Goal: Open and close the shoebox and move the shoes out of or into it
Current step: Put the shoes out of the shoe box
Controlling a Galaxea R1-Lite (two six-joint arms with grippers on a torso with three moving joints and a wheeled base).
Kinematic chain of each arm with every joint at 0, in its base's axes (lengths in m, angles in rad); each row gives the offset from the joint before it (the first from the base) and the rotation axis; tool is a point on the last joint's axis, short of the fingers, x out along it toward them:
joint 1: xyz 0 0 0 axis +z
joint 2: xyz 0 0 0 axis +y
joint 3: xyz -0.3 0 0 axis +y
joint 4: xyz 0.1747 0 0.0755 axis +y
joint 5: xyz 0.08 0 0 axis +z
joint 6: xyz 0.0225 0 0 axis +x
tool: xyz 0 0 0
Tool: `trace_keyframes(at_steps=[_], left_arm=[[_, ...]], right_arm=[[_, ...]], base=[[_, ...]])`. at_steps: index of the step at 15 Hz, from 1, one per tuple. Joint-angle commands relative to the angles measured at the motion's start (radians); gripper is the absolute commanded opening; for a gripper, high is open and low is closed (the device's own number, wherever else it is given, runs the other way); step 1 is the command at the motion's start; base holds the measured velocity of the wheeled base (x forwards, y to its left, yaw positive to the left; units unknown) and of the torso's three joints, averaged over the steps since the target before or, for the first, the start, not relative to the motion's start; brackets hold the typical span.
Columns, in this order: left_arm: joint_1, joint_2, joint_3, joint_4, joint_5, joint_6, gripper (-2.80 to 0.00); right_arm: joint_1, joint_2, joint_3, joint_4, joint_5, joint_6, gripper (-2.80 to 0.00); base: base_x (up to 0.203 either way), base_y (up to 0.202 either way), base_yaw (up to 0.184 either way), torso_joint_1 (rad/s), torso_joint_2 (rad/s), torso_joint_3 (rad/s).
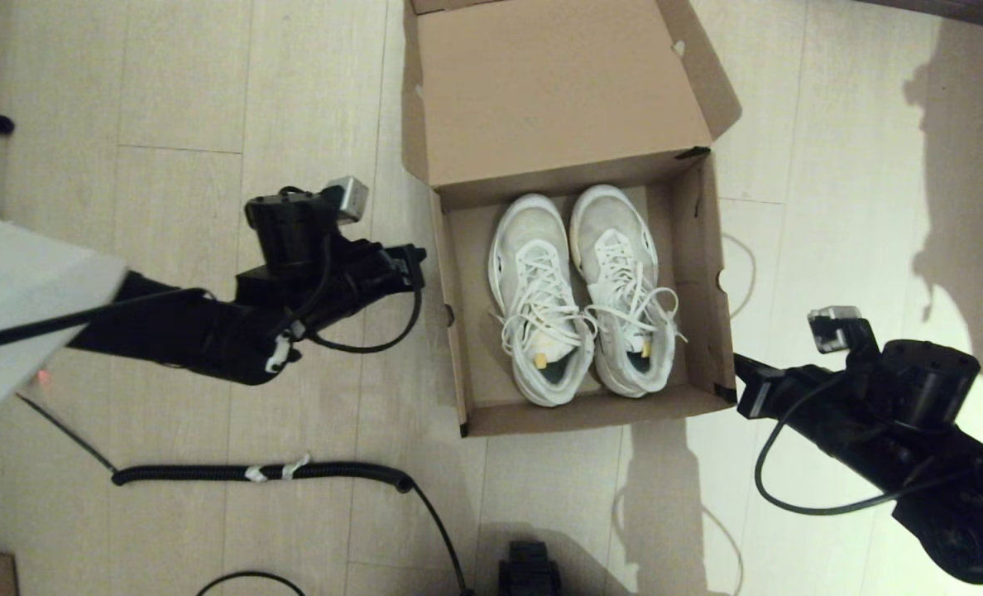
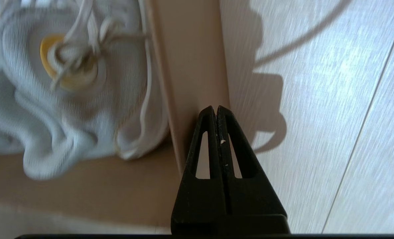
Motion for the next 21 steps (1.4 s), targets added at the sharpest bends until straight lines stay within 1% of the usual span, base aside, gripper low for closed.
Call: trace_keyframes(at_steps=[1, 3, 5, 7, 8, 10, 12, 13, 14, 15, 16, 17, 18, 19, 21], left_arm=[[-0.027, 0.09, -0.08, -0.006, 0.022, -0.002, -2.8], [-0.062, 0.102, -0.106, -0.007, 0.033, -0.009, -2.8], [-0.077, 0.108, -0.119, -0.005, 0.034, -0.01, -2.8], [-0.074, 0.09, -0.098, -0.005, 0.04, -0.01, -2.8], [-0.067, 0.069, -0.083, -0.003, 0.058, -0.009, -2.8], [-0.038, 0.025, -0.046, 0.0, 0.09, -0.008, -2.8], [-0.032, -0.006, -0.002, -0.001, 0.109, -0.009, -2.8], [-0.032, -0.019, 0.024, -0.006, 0.128, -0.008, -2.8], [-0.026, -0.038, 0.055, -0.009, 0.136, -0.009, -2.8], [-0.015, -0.056, 0.074, -0.01, 0.139, -0.009, -2.8], [-0.009, -0.076, 0.087, -0.01, 0.14, -0.009, -2.8], [-0.007, -0.091, 0.091, -0.01, 0.142, -0.009, -2.8], [-0.004, -0.101, 0.1, -0.01, 0.148, -0.009, -2.8], [-0.004, -0.116, 0.117, -0.01, 0.155, -0.008, -2.8], [-0.005, -0.13, 0.148, -0.011, 0.158, -0.007, -2.8]], right_arm=[[0.019, -0.02, 0.034, -0.01, 0.003, 0.001, -2.8], [0.022, -0.032, 0.089, -0.036, 0.003, 0.002, -2.8], [0.019, -0.03, 0.122, -0.068, -0.005, 0.003, -2.8], [-0.013, -0.039, 0.096, -0.084, -0.032, 0.005, -2.8], [-0.04, -0.071, 0.064, -0.082, -0.036, 0.006, -2.8], [-0.064, -0.165, 0.026, -0.036, -0.038, 0.022, -2.8], [-0.059, -0.293, -0.01, 0.079, -0.036, 0.073, -2.8], [-0.035, -0.363, -0.046, 0.191, -0.035, 0.116, -2.8], [0.018, -0.424, -0.088, 0.365, -0.033, 0.161, -2.8], [0.082, -0.47, -0.129, 0.509, -0.031, 0.198, -2.8], [0.135, -0.491, -0.183, 0.615, -0.028, 0.225, -2.8], [0.16, -0.479, -0.207, 0.641, -0.025, 0.237, -2.8], [0.192, -0.451, -0.217, 0.64, -0.025, 0.242, 0.0], [0.219, -0.42, -0.224, 0.638, -0.026, 0.242, 0.0], [0.242, -0.361, -0.225, 0.633, -0.026, 0.238, 0.0]], base=[[0.0, 0.0, 0.0, 0.0, 0.0, 0.0], [0.0, 0.0, 0.0, 0.0, 0.0, 0.0], [0.0, 0.0, 0.0, 0.0, 0.0, 0.0], [0.0, 0.0, 0.0, 0.0, 0.0, 0.0], [0.0, 0.0, 0.0, 0.0, 0.0, 0.0], [0.0, 0.0, 0.0, 0.0, 0.0, 0.0], [0.0, 0.0, 0.0, 0.0, 0.0, 0.0], [0.0, 0.0, 0.0, 0.0, 0.0, 0.0], [0.0, 0.0, 0.0, 0.0, 0.0, 0.0], [0.0, 0.0, 0.0, 0.0, 0.0, 0.0], [0.0, 0.0, 0.0, 0.0, 0.0, 0.0], [0.0, 0.0, 0.0, 0.0, 0.0, 0.0], [0.0, 0.0, 0.0, 0.0, 0.0, 0.0], [0.0, 0.0, 0.0, 0.0, 0.0, 0.0], [0.0, 0.0, 0.0, 0.0, 0.0, 0.0]])
